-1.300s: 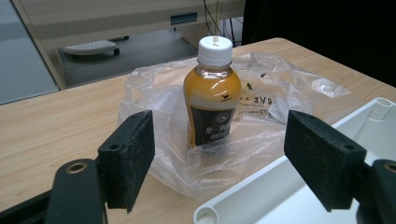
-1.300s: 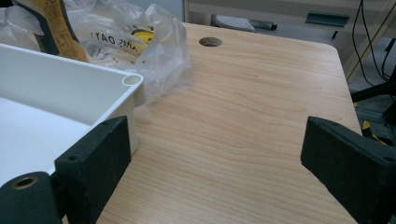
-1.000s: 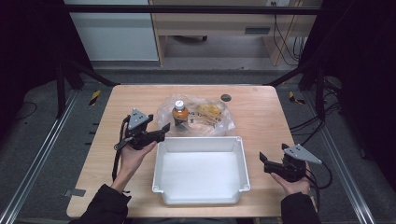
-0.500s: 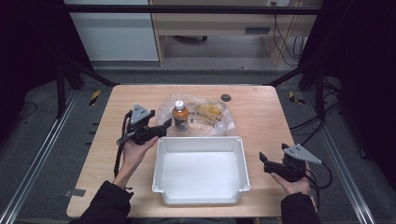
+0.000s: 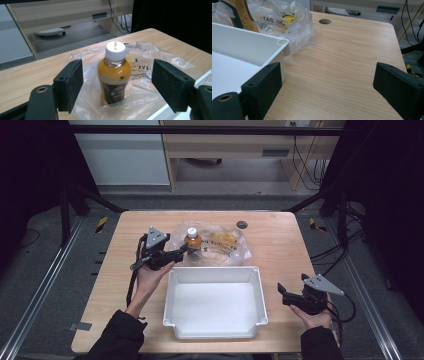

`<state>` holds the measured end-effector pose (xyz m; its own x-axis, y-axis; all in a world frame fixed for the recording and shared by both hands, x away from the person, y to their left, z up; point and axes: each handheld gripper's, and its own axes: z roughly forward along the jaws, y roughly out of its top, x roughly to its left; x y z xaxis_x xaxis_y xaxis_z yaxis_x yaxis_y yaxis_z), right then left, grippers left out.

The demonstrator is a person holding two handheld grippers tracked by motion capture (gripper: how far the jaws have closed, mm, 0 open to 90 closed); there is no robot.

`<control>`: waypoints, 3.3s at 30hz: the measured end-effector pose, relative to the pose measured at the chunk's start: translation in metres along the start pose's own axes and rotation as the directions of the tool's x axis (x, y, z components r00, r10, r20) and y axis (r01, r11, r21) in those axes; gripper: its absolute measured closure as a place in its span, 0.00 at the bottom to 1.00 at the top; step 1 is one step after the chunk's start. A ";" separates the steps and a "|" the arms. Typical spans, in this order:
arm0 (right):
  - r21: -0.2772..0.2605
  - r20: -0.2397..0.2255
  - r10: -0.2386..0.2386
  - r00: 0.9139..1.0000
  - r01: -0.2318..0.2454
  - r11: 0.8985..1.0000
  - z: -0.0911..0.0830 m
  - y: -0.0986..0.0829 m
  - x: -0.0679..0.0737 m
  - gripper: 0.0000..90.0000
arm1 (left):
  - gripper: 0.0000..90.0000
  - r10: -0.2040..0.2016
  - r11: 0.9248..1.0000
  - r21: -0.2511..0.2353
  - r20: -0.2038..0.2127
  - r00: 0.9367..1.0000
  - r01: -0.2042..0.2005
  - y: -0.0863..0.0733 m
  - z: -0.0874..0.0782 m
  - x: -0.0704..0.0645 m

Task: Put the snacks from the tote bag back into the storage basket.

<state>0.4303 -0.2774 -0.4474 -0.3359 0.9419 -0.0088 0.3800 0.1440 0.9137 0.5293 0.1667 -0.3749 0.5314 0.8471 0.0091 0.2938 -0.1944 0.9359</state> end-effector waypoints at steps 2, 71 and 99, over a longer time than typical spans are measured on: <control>0.000 0.000 0.000 1.000 0.000 1.000 0.000 0.000 0.000 0.10 | 0.28 0.003 1.000 -0.002 0.000 1.000 -0.003 0.002 0.002 -0.001; 0.002 -0.013 0.009 1.000 -0.009 1.000 0.001 -0.001 -0.001 0.10 | 0.43 0.015 1.000 0.019 -0.027 1.000 -0.015 0.007 0.069 -0.009; 0.002 -0.013 0.009 1.000 -0.009 1.000 0.001 -0.001 -0.002 0.10 | 0.64 -0.011 0.999 0.035 -0.017 1.000 0.012 0.003 0.076 -0.004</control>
<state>0.4315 -0.2793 -0.4490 -0.3433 0.9392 0.0050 0.3844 0.1357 0.9131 0.5888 0.1252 -0.3994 0.5144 0.8575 0.0047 0.3275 -0.2015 0.9231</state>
